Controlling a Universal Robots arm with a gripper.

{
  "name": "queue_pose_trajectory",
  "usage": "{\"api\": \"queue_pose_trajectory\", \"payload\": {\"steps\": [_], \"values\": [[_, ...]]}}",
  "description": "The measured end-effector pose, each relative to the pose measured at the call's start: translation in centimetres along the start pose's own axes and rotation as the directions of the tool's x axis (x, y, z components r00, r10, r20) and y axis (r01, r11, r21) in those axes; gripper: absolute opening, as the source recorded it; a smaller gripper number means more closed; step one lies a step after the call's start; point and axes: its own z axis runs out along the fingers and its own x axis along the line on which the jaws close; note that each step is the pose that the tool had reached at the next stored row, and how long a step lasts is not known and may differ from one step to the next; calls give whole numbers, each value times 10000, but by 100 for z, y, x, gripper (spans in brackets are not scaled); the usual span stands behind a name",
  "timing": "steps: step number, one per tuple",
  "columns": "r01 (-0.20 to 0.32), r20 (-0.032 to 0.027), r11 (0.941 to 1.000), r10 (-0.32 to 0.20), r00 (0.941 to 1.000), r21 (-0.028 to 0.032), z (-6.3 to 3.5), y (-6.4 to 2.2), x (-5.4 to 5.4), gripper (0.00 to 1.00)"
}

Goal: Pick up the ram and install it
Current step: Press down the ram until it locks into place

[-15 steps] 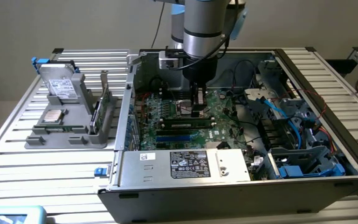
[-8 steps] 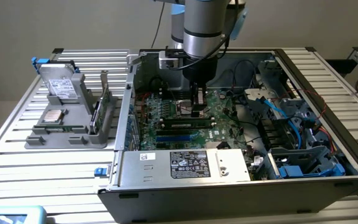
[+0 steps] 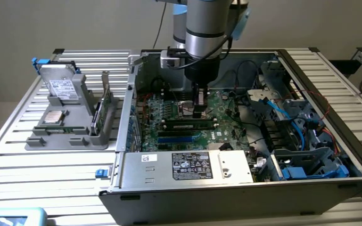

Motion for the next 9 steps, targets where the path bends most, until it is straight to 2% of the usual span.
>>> {"api": "queue_pose_trajectory", "payload": {"steps": [3,5,9], "values": [[-401,0,9992,401,9992,-39,2,0,0,11],[-595,1,9982,595,9982,-40,2,0,0,11],[-1136,-3,9935,1136,9935,-81,2,0,0,11]]}}
